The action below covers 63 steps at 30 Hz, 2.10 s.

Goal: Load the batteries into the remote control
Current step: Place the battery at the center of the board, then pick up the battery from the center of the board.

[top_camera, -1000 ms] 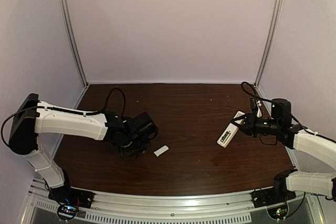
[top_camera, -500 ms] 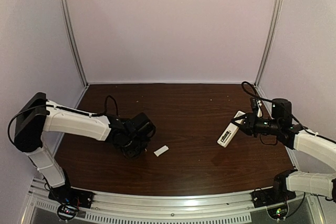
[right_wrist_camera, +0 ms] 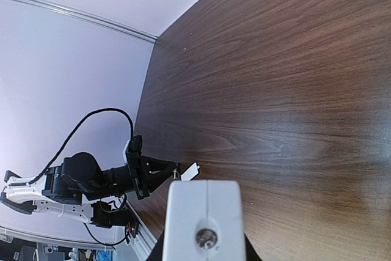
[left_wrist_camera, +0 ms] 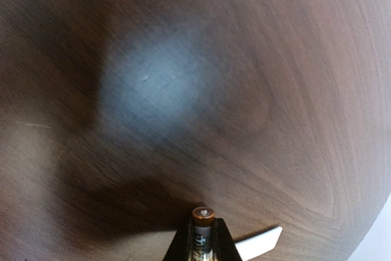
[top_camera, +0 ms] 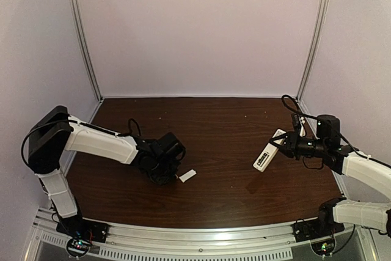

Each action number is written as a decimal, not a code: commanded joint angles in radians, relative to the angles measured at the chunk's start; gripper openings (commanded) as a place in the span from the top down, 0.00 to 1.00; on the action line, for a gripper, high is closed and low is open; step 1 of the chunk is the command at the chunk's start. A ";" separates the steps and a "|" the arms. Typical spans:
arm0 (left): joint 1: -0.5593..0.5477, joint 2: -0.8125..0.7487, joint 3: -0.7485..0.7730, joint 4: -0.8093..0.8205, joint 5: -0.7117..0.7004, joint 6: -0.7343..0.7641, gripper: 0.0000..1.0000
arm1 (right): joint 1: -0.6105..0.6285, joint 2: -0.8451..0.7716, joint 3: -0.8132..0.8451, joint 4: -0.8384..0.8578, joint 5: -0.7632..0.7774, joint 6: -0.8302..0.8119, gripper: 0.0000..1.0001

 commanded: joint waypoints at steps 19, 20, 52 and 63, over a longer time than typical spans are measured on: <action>0.021 0.018 0.020 -0.027 0.044 -0.020 0.63 | -0.008 -0.010 0.014 0.001 -0.006 -0.032 1.00; 0.021 0.010 0.018 -0.021 0.040 -0.008 0.61 | -0.007 -0.010 0.015 0.001 -0.006 -0.031 1.00; 0.132 -0.339 0.030 -0.129 0.385 2.497 0.15 | -0.008 -0.011 0.042 -0.016 -0.039 -0.049 1.00; 0.148 -0.090 0.171 -0.265 0.505 2.783 0.32 | -0.008 0.002 0.023 0.014 -0.049 -0.033 1.00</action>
